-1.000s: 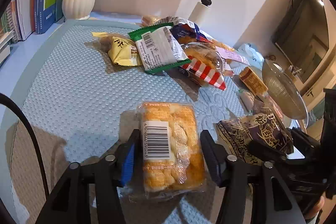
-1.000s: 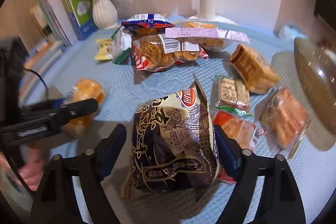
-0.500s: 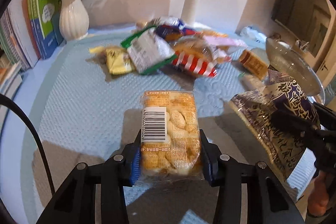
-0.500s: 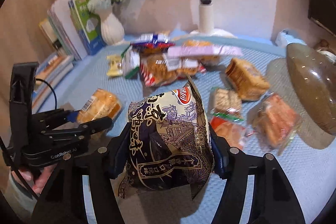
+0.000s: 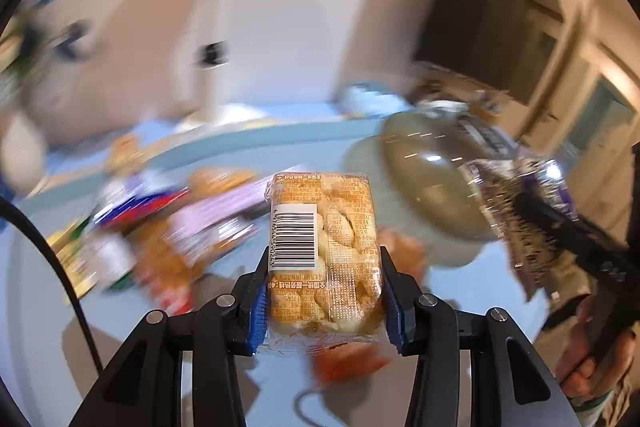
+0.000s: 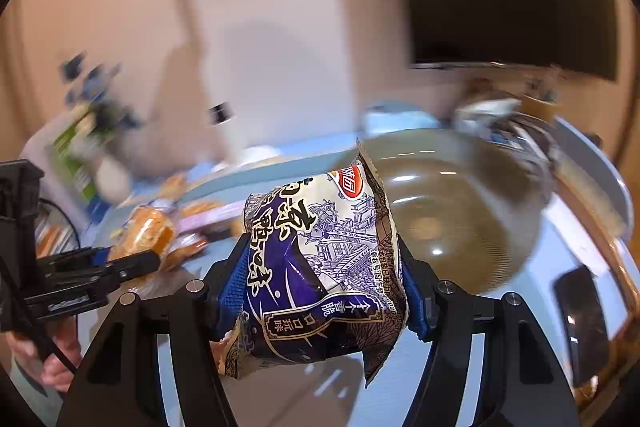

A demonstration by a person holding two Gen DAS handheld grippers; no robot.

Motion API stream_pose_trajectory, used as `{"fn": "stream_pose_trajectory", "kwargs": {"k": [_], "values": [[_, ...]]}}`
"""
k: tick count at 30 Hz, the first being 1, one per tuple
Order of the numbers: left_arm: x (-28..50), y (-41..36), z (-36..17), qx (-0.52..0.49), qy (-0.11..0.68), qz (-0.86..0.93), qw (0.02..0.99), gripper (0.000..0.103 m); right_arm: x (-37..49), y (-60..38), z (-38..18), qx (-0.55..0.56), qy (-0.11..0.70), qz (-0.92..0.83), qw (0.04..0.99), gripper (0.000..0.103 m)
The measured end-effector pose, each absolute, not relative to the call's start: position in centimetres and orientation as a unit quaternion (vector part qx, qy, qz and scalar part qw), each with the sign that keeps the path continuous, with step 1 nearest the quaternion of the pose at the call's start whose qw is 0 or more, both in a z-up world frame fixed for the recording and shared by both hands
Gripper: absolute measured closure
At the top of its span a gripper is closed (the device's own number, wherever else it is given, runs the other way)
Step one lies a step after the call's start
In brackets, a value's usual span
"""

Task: Organize snacks
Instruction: 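Carry both packs to the glass bowl and open both grippers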

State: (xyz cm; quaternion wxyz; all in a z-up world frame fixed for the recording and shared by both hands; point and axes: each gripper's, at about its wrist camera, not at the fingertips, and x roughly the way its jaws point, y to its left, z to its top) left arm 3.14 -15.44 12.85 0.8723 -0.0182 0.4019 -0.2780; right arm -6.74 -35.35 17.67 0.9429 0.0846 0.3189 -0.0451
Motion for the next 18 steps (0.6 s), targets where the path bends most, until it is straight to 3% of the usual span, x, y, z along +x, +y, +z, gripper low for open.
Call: {"fn": "stream_pose_trajectory", "kwargs": {"k": [14, 15, 18], "values": [[8.1, -30.7, 13.5, 0.004, 0.413, -0.379, 0.828, 0.058, -4.3, -46.6, 14.5, 0.175, 0.374, -0.144, 0.899, 0.036], [8.3, -31.3, 13.4, 0.004, 0.414, -0.380, 0.827, 0.057, -4.2, -46.9, 14.3, 0.178, 0.377, -0.144, 0.897, 0.034], [9.3, -32.2, 13.2, 0.006, 0.415, -0.369, 0.832, 0.034, -3.9, -46.9, 14.0, 0.172, 0.380, -0.161, 0.895, 0.026]]}}
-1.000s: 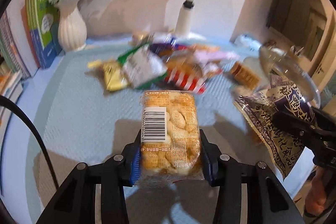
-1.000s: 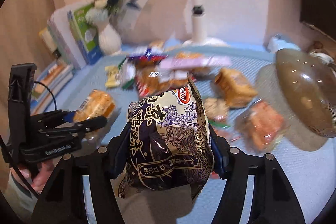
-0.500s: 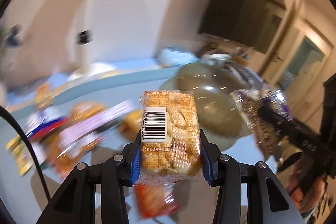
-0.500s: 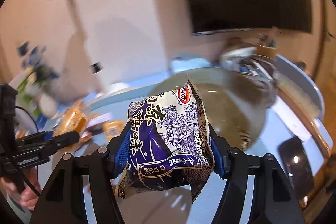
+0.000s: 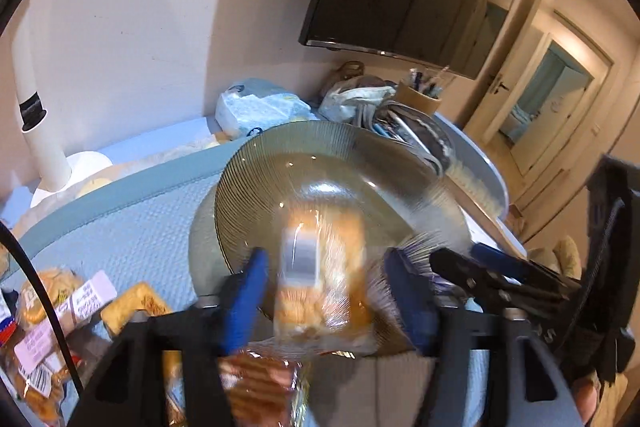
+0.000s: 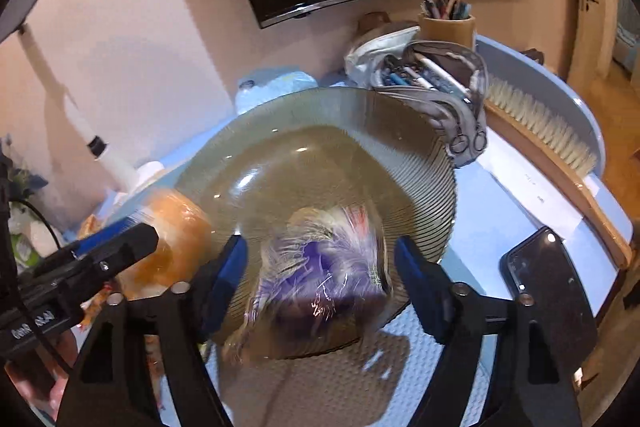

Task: Organize snacks
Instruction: 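Carry both packs to the glass bowl and open both grippers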

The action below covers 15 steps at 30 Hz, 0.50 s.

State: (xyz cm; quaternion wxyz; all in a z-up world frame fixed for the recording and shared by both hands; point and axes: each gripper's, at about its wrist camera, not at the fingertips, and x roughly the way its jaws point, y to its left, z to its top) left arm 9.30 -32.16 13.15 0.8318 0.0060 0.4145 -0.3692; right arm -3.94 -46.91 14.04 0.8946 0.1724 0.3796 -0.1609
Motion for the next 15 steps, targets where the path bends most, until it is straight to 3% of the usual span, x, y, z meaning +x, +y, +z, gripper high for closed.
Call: {"fn": "stream_pose_trajectory", "kwargs": {"k": [6, 15], "values": [[9.2, -29.2, 14.0, -0.014, 0.405, -0.358, 0.841, 0.033, -4.9, -45.7, 14.4, 0.173, 0.371, -0.142, 0.901, 0.026], [4.6, -17.9, 17.9, -0.014, 0.369, -0.293, 0.882, 0.033, -7.2, -40.2, 16.4, 0.169, 0.353, -0.067, 0.918, 0.026]]}}
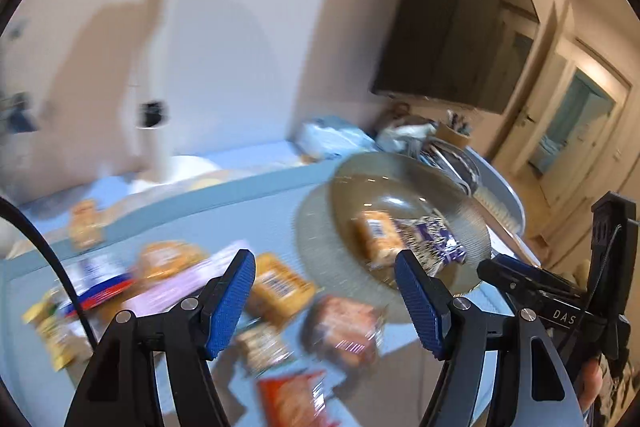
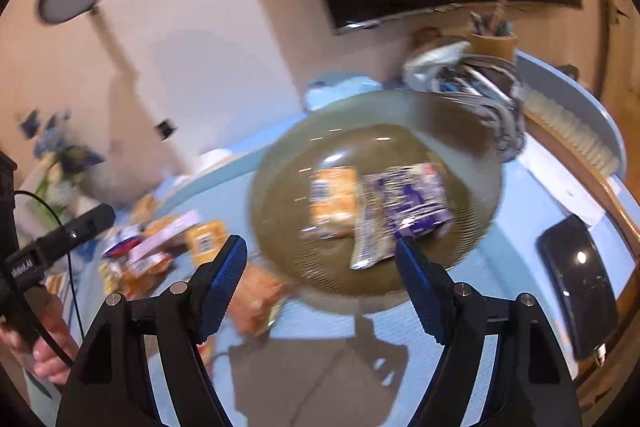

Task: Organize snacks
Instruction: 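Carry both packs to the glass bowl and open both grippers, then grasp the red-wrapped bun with the left gripper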

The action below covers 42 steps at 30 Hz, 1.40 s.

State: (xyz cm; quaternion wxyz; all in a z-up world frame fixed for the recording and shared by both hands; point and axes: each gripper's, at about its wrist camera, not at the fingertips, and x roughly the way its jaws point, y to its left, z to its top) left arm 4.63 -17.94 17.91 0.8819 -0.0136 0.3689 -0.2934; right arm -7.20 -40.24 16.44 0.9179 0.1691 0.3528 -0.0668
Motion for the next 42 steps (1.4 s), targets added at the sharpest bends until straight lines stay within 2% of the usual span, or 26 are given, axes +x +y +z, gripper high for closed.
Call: {"fn": "stream_pose_trajectory", "kwargs": {"k": [11, 14, 18, 23, 26, 40, 41, 42], "values": [[-4.2, -2.3, 27.5, 0.012, 0.272, -0.171, 0.947, 0.033, -7.0, -29.9, 17.4, 0.126, 0.357, 0.043, 0.925, 0.026], [-5.7, -0.1, 28.1, 0.016, 0.258, -0.151, 0.954, 0.025, -6.6, -28.4, 16.8, 0.125, 0.363, 0.058, 0.922, 0.026], [-5.0, -0.1, 23.4, 0.025, 0.284, -0.146, 0.947, 0.024, -6.4, -27.9, 15.3, 0.117, 0.381, 0.056, 0.915, 0.026], [-1.1, -4.4, 13.0, -0.009, 0.396, -0.199, 0.896, 0.024, -6.9, -29.8, 13.4, 0.117, 0.396, 0.026, 0.910, 0.026], [-0.2, -7.6, 9.0, -0.017, 0.437, -0.227, 0.870, 0.024, -7.1, -31.7, 12.5, 0.124, 0.404, 0.010, 0.906, 0.026], [0.0, -18.9, 2.2, 0.012, 0.495, -0.293, 0.818, 0.025, -3.9, -33.4, 7.0, 0.116, 0.438, 0.029, 0.891, 0.026], [-0.2, -19.3, 2.2, 0.021, 0.487, -0.290, 0.824, 0.026, -3.7, -33.6, 6.8, 0.117, 0.441, 0.029, 0.889, 0.026], [-0.2, -19.5, 2.2, 0.029, 0.483, -0.290, 0.826, 0.040, -3.4, -33.8, 6.7, 0.119, 0.441, 0.028, 0.889, 0.026]]}}
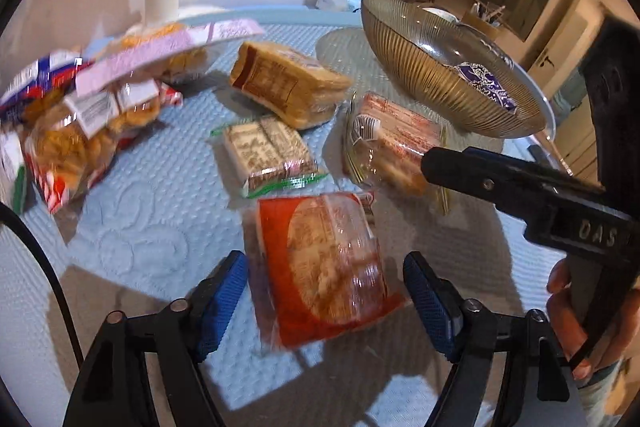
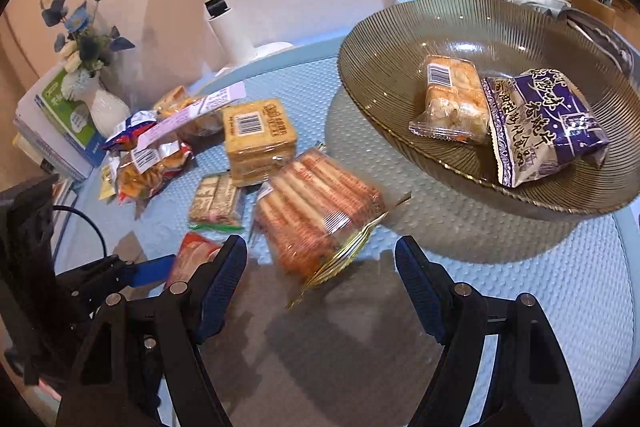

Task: Organize snacks
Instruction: 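Grasp the red-wrapped bun with the left gripper, then grasp the sausage bread pack with the right gripper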

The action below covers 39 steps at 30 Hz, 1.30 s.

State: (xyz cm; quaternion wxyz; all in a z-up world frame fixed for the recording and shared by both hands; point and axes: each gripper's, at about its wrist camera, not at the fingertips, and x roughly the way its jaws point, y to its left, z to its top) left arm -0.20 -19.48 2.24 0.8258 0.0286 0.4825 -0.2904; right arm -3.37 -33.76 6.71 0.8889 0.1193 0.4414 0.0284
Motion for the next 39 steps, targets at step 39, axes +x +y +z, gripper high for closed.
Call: {"fn": "stream_pose_trajectory", "kwargs": {"k": [39], "values": [[-0.4, -5.6, 1.7, -0.102, 0.454, -0.273, 0.842, 0.055, 0.0, -29.9, 4.4, 0.140, 0.433, -0.020, 0.890, 0.019]]}}
